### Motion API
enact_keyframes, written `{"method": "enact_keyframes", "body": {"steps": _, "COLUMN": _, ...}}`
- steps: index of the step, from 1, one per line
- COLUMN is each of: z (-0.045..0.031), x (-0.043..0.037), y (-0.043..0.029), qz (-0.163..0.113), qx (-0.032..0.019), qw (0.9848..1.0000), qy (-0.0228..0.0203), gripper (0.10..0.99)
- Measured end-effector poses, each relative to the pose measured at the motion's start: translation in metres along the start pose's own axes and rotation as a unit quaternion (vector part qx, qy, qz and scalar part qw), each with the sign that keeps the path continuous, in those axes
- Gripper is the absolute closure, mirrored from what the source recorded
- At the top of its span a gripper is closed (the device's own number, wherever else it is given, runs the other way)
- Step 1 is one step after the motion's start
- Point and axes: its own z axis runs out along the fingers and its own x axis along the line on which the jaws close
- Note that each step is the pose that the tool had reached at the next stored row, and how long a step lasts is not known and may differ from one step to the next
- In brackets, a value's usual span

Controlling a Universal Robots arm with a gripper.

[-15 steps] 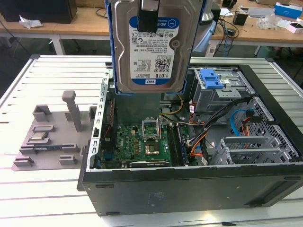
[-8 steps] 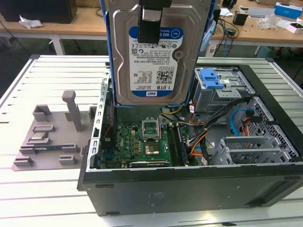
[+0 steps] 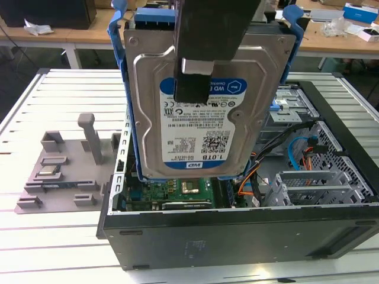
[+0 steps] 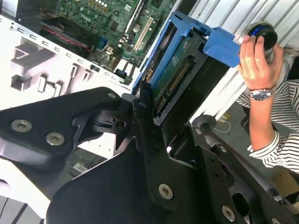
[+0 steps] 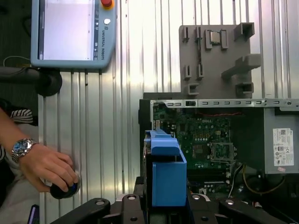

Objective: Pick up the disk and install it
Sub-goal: 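Pick up the disk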

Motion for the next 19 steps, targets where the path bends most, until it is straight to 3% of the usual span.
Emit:
{"method": "enact_keyframes", "body": {"steps": 11, "z": 0.0005, "x": 0.0401, "y": -0.0008, "qz": 0.0, "qx": 0.0, "qw": 1.0, "qy": 0.0, "gripper": 0.725}}
{"method": "enact_keyframes", "body": {"steps": 19, "z": 0.0017, "x": 0.0396, "y": -0.0024, "qz": 0.0, "qx": 0.0, "qw": 1.0, "qy": -0.0001, "gripper": 0.725}}
